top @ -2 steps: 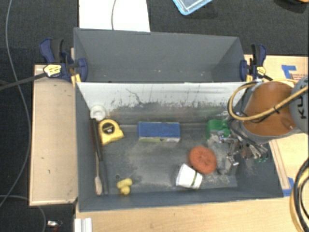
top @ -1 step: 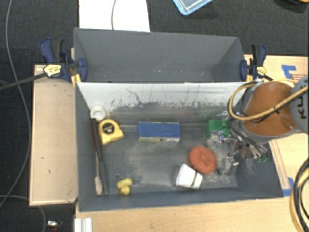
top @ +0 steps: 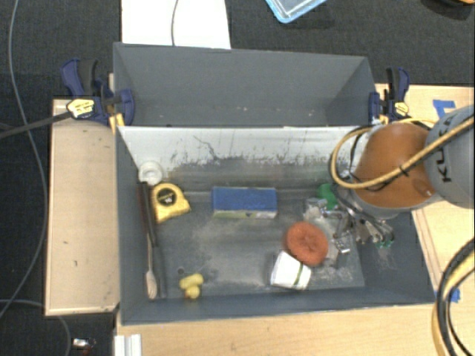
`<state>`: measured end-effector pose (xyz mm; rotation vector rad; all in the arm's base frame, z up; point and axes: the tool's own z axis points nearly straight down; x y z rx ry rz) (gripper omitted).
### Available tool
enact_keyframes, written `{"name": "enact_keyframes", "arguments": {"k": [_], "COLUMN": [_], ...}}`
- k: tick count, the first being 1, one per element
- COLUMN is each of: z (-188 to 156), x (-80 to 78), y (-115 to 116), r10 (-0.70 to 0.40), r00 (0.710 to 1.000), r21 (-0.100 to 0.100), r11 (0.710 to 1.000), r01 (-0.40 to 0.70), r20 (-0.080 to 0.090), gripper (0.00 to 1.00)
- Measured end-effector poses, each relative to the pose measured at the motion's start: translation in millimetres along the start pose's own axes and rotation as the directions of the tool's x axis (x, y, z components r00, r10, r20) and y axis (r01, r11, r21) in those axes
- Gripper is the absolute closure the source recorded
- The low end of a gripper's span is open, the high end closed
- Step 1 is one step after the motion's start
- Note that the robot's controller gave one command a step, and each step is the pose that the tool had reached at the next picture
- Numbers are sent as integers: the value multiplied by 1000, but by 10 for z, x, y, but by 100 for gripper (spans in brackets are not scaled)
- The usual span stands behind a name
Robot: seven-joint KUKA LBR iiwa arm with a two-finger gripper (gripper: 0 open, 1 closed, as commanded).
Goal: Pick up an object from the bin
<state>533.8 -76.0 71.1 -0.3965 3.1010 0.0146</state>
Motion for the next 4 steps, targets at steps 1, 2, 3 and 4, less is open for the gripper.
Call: {"name": "enact_keyframes", "arguments": {"k": [1, 2, 3, 4], "z": [7, 9, 13, 12], "x": [-121, -62, -101, -25], "y": [168, 320, 542, 611], "r10": [-33, -99, -154, -329], "r00": [999, 995, 988, 944], "r21": [2, 2, 1, 2], "r11": [999, 995, 988, 944], "r01": [33, 99, 154, 329], "r20": [3, 4, 2, 0], "gripper": [0, 0, 0, 0]}}
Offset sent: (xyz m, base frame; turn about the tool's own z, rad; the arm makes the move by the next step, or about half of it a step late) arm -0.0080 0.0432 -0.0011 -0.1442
